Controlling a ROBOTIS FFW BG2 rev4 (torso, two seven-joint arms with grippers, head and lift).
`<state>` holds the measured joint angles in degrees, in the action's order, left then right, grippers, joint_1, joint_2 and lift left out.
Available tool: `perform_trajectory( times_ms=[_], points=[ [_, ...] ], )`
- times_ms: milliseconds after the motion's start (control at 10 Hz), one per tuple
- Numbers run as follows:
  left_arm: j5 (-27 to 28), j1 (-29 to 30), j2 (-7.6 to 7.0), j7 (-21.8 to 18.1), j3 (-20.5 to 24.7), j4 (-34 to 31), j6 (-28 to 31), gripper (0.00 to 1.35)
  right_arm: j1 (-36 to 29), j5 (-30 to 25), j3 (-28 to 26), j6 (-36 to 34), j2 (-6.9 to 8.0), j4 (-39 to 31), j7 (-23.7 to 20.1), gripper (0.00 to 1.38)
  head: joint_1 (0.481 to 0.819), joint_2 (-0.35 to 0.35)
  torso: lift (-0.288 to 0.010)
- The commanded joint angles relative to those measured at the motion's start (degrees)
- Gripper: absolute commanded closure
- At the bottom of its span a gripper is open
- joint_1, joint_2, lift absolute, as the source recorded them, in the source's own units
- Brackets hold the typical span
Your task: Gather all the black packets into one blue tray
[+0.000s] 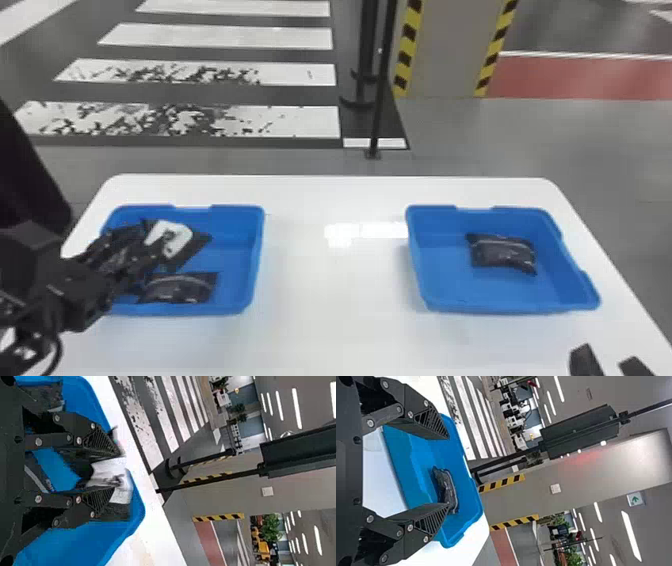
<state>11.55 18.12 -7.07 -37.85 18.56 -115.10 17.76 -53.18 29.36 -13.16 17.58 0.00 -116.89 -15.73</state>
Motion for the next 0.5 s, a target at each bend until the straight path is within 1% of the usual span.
perform_trajectory(
  times_ms=[0,100,200,300,400],
  points=[
    [-2.5,3.0,0.57,0.3,1.3,-0.4,-4.0,0.07,0.3,-1.0,0.0,0.0,-0.09,-0.3,0.0,0.46,0.695,-0.017,-0.110],
    [-3.5,5.6,1.62,1.3,2.3,-3.0,-6.8,0.20,0.5,-1.8,-0.1,0.0,-0.26,-0.6,0.0,0.46,0.695,-0.009,-0.110],
    [-6.5,9.6,2.85,3.1,2.7,-7.0,-9.6,0.26,0.9,-3.1,0.0,0.0,-0.53,-0.9,-0.1,0.46,0.695,-0.007,-0.110],
    [-10.6,13.9,4.26,4.9,2.8,-9.8,-12.7,0.27,1.3,-3.9,0.1,-0.1,-0.79,-1.0,-0.1,0.46,0.695,-0.008,-0.110],
    [-13.5,18.7,5.93,6.3,3.1,-12.9,-15.4,0.27,1.7,-5.8,0.0,-2.1,-1.05,-2.0,-0.2,0.46,0.695,-0.016,-0.110]
  ],
)
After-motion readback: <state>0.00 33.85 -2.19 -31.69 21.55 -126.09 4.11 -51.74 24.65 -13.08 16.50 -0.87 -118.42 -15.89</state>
